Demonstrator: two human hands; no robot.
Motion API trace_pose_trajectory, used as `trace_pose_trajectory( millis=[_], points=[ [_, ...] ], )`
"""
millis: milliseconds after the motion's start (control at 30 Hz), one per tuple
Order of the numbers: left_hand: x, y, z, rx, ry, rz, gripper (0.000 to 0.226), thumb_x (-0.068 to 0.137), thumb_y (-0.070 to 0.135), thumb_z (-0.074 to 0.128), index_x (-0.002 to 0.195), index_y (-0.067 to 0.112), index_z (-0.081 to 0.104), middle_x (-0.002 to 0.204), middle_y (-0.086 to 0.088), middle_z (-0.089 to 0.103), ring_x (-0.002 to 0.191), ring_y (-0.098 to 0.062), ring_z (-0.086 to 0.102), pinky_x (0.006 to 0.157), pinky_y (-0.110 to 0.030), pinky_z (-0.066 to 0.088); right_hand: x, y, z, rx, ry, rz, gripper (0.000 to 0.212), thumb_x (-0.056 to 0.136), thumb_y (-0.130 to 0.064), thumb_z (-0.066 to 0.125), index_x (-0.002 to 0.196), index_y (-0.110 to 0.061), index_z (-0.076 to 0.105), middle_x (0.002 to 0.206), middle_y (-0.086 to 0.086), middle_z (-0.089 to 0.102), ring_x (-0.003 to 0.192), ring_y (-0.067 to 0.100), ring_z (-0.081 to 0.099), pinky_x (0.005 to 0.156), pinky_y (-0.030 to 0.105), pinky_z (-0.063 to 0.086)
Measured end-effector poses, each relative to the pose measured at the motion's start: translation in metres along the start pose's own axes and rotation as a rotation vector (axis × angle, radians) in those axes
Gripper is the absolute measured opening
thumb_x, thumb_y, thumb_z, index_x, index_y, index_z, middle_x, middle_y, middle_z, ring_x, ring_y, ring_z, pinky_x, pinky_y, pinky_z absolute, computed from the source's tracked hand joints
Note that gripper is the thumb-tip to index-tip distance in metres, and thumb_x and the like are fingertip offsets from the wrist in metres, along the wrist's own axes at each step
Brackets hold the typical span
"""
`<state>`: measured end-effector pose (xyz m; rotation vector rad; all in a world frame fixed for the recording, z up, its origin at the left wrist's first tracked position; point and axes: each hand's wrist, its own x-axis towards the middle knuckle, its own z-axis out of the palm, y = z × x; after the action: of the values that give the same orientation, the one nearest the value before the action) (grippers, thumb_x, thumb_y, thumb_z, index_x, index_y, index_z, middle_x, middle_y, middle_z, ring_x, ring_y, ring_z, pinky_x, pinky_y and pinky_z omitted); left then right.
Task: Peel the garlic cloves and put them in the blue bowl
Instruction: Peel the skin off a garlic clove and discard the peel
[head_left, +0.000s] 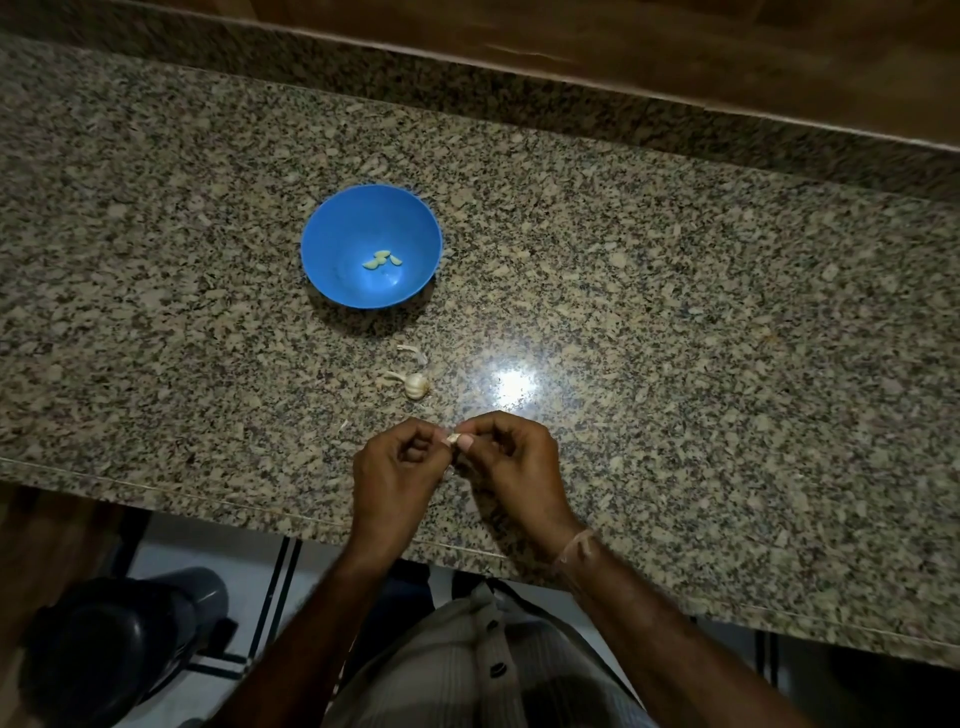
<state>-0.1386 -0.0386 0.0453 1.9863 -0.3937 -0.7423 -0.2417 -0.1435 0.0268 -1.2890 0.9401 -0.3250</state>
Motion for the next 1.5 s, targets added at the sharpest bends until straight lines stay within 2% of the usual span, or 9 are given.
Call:
trace_pose_trajectory(
  millis=[100,233,400,700,800,967,1100,1267,1500],
  points=[
    [0.001,-0.002,0.002,0.031,-0.009,0.016,0.017,0.089,0.012,0.074,0.077,0.023,0.072,0.067,0.004,0.07,0.061,-0.012,0.064,0.057,-0.032,0.053,0.003,0.003,0.002,0.283,-0.045,0.217,0.011,0.096,-0.001,0.07,0.106,0.0,0.075,0.103,0.032,0.073,0.088,0.032,0.07,0.092,0.051,0.059],
    [0.003,-0.004,0.003,0.108,-0.019,0.097,0.014,0.089,0.018,0.077,0.078,0.023,0.07,0.069,0.005,0.07,0.064,-0.016,0.065,0.056,-0.036,0.054,0.007,0.005,0.006,0.458,-0.041,0.375,0.019,0.095,0.001,0.071,0.112,0.008,0.067,0.106,0.03,0.072,0.098,0.035,0.069,0.105,0.059,0.053],
    [0.005,-0.003,0.005,0.128,-0.009,0.128,0.014,0.087,0.017,0.078,0.077,0.02,0.069,0.067,0.007,0.067,0.06,-0.009,0.06,0.052,-0.023,0.046,0.011,0.002,-0.002,0.387,-0.105,0.347,0.012,0.092,0.006,0.072,0.103,0.0,0.069,0.089,0.016,0.075,0.084,0.026,0.073,0.09,0.043,0.062],
    [0.009,-0.01,0.002,0.099,-0.058,0.049,0.014,0.087,0.017,0.078,0.076,0.019,0.069,0.066,0.0,0.066,0.063,-0.021,0.06,0.053,-0.027,0.045,0.025,0.003,-0.013,-0.129,-0.292,0.147,0.013,0.096,-0.003,0.072,0.103,-0.013,0.069,0.084,0.008,0.072,0.074,0.017,0.072,0.076,0.039,0.062],
    [0.017,-0.013,-0.004,0.127,-0.051,0.008,0.016,0.087,0.013,0.075,0.075,0.022,0.07,0.066,-0.001,0.066,0.061,-0.016,0.061,0.053,-0.026,0.047,0.023,0.008,-0.013,-0.076,-0.33,0.178,0.016,0.094,-0.003,0.073,0.107,-0.011,0.07,0.087,0.012,0.074,0.079,0.023,0.074,0.083,0.049,0.062],
    [0.024,-0.014,-0.006,0.238,0.09,0.03,0.013,0.092,0.016,0.068,0.081,0.023,0.068,0.068,0.007,0.065,0.063,-0.006,0.06,0.054,-0.024,0.046,0.017,0.01,-0.01,0.13,-0.233,0.247,0.019,0.092,0.009,0.071,0.111,0.009,0.067,0.095,0.026,0.073,0.08,0.023,0.075,0.076,0.032,0.064],
    [0.021,-0.014,-0.008,0.233,0.054,0.072,0.021,0.092,0.0,0.061,0.091,0.019,0.07,0.082,0.009,0.069,0.069,0.001,0.061,0.058,-0.01,0.042,0.015,0.01,-0.008,0.279,-0.17,0.305,0.012,0.093,0.011,0.069,0.101,0.004,0.073,0.097,0.025,0.077,0.091,0.028,0.077,0.081,0.032,0.064],
    [0.009,-0.012,-0.005,-0.034,-0.063,0.038,0.017,0.094,0.01,0.074,0.101,0.025,0.076,0.094,0.007,0.077,0.087,-0.013,0.073,0.076,-0.031,0.061,0.017,0.006,-0.004,0.35,-0.116,0.307,0.01,0.092,0.008,0.071,0.099,0.002,0.072,0.093,0.023,0.076,0.085,0.027,0.075,0.083,0.035,0.065],
    [0.008,-0.016,-0.004,-0.044,-0.037,0.034,0.01,0.092,0.011,0.077,0.094,0.02,0.08,0.085,0.007,0.079,0.082,-0.011,0.076,0.073,-0.033,0.062,0.015,0.006,0.0,0.331,-0.083,0.296,0.012,0.093,0.006,0.071,0.104,0.011,0.07,0.084,0.018,0.075,0.069,0.017,0.069,0.075,0.029,0.061]
  ],
)
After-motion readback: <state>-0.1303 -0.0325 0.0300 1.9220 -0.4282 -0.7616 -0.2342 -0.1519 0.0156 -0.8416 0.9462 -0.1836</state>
